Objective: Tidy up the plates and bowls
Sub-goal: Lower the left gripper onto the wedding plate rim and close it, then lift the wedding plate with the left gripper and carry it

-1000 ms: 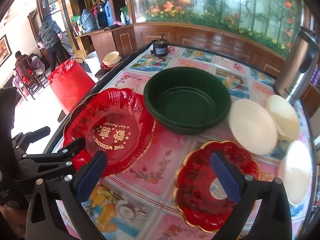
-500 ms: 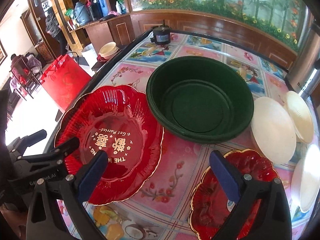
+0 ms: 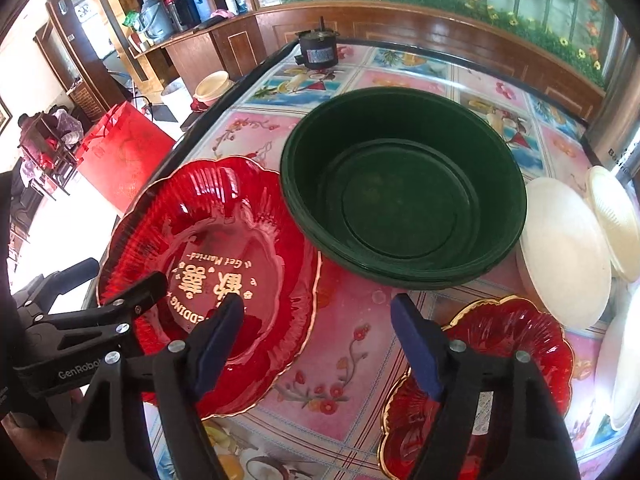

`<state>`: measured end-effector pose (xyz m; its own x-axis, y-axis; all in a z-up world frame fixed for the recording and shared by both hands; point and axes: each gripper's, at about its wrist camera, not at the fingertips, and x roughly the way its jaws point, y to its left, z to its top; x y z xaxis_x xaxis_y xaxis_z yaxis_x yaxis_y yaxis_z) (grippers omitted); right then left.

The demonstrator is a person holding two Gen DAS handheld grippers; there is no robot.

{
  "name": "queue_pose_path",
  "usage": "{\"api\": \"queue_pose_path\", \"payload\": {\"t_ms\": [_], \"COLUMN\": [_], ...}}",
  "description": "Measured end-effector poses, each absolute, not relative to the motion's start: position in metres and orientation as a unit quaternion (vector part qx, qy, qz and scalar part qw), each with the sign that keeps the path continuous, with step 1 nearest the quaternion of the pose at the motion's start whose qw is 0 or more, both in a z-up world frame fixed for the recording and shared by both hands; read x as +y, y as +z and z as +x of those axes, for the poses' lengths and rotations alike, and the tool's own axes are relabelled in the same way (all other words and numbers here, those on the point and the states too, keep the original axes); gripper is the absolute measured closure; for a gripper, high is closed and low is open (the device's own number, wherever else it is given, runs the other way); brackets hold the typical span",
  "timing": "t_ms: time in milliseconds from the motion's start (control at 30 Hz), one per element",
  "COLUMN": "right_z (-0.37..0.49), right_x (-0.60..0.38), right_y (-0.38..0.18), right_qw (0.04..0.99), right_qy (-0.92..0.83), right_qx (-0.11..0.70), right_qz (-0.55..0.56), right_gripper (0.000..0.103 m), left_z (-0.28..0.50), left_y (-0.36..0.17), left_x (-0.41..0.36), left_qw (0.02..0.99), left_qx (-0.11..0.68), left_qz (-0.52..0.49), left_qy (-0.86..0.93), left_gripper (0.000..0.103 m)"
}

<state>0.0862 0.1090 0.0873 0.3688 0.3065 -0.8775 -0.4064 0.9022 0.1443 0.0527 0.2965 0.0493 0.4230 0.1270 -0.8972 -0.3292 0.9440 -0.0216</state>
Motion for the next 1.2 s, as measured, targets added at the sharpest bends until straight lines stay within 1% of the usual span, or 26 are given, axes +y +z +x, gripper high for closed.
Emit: {"api": "queue_pose_path", "payload": {"t_ms": [67,133,200,233,533,600,667,700,767,833,867,933,1000,1067,1100,1133,1167,1200], "right_z": [0.088,0.089,0.090,0.089,0.092,0.094,0.094,0.094,0.093,0.093,0.094,0.096,0.098,0.099,0.100,0.100,0.101,0.101], "right_x": [0.106,0.104,0.104,0.104,0.104,0.103,0.103,0.104,0.106,0.108,0.109,0.110,0.110,0.111,0.111,0.111,0.110,0.111], "right_y": [0.084,0.083,0.082,0.082,0.080,0.077,0.076,0.077,0.078,0.078,0.077,0.076,0.074,0.074,0.073,0.072,0.071,0.070], "right_qw": [0.824,0.822,0.820,0.819,0.815,0.812,0.810,0.810,0.809,0.808,0.808,0.804,0.801,0.801,0.800,0.799,0.799,0.799], "right_qy": [0.214,0.217,0.219,0.219,0.224,0.226,0.228,0.230,0.235,0.238,0.237,0.239,0.242,0.243,0.244,0.244,0.244,0.243], "right_qx": [0.523,0.526,0.528,0.529,0.533,0.537,0.539,0.539,0.537,0.538,0.539,0.543,0.547,0.547,0.548,0.548,0.548,0.550], "right_qz": [-0.042,-0.038,-0.038,-0.039,-0.032,-0.028,-0.027,-0.027,-0.029,-0.030,-0.031,-0.029,-0.028,-0.030,-0.030,-0.027,-0.026,-0.028], "right_gripper": [0.027,0.030,0.040,0.041,0.041,0.050,0.053,0.054,0.056,0.058,0.058,0.064,0.073,0.076,0.079,0.082,0.089,0.092], "left_z": [0.056,0.058,0.061,0.062,0.074,0.075,0.074,0.074,0.074,0.075,0.076,0.076,0.075,0.075,0.075,0.075,0.075,0.075], "left_y": [0.048,0.048,0.047,0.046,0.044,0.043,0.043,0.044,0.044,0.041,0.040,0.038,0.039,0.038,0.038,0.038,0.037,0.037], "left_x": [0.296,0.296,0.296,0.297,0.322,0.323,0.323,0.324,0.325,0.326,0.326,0.327,0.329,0.332,0.333,0.333,0.334,0.334], "left_qw": [0.836,0.834,0.832,0.830,0.817,0.814,0.813,0.813,0.810,0.805,0.802,0.799,0.799,0.795,0.794,0.792,0.790,0.790], "left_qx": [0.522,0.525,0.529,0.532,0.541,0.546,0.547,0.546,0.548,0.554,0.559,0.564,0.562,0.566,0.568,0.571,0.573,0.574], "left_qz": [-0.094,-0.095,-0.096,-0.097,-0.134,-0.132,-0.135,-0.139,-0.152,-0.160,-0.161,-0.157,-0.155,-0.159,-0.156,-0.150,-0.145,-0.143], "left_qy": [0.139,0.140,0.139,0.138,0.149,0.148,0.147,0.146,0.142,0.137,0.136,0.142,0.149,0.149,0.152,0.158,0.160,0.161], "left_gripper": [0.000,0.000,0.000,0.000,0.000,0.000,0.002,0.005,0.009,0.018,0.026,0.032,0.047,0.052,0.059,0.063,0.067,0.072]}}
